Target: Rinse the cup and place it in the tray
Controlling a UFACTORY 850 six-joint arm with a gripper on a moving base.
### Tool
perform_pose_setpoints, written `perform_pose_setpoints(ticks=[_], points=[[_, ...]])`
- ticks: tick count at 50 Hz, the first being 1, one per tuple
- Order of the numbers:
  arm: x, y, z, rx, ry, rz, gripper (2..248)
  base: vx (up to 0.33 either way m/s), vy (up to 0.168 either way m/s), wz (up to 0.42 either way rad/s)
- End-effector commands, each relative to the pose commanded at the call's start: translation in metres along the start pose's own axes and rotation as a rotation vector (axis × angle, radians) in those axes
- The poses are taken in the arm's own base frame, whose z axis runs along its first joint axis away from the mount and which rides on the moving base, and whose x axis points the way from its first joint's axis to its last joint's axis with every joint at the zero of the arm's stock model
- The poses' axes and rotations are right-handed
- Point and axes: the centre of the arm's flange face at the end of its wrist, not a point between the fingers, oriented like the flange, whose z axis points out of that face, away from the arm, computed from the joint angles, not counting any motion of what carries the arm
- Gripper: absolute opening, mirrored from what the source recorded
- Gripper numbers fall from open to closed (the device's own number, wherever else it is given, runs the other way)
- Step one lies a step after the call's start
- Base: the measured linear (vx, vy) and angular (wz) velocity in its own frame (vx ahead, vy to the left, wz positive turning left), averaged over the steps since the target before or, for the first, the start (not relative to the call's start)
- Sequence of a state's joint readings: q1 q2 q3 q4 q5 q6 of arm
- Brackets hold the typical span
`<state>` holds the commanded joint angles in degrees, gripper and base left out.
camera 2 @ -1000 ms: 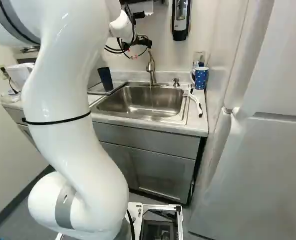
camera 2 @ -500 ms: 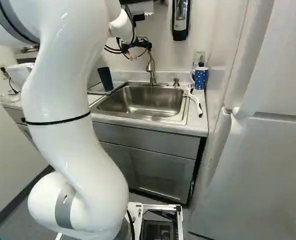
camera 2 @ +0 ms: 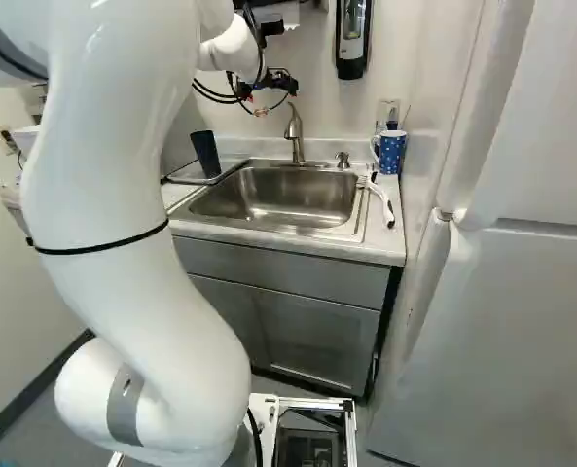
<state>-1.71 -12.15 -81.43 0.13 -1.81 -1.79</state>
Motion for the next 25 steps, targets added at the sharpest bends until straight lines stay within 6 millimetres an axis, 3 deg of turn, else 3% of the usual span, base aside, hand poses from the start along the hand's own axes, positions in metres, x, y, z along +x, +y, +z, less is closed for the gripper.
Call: perform_pose_setpoints(ticks=[25], points=[[-0.019,0.024,-0.041,-0.037,-0.050,0.017,247,0.000,0.000,0.000]])
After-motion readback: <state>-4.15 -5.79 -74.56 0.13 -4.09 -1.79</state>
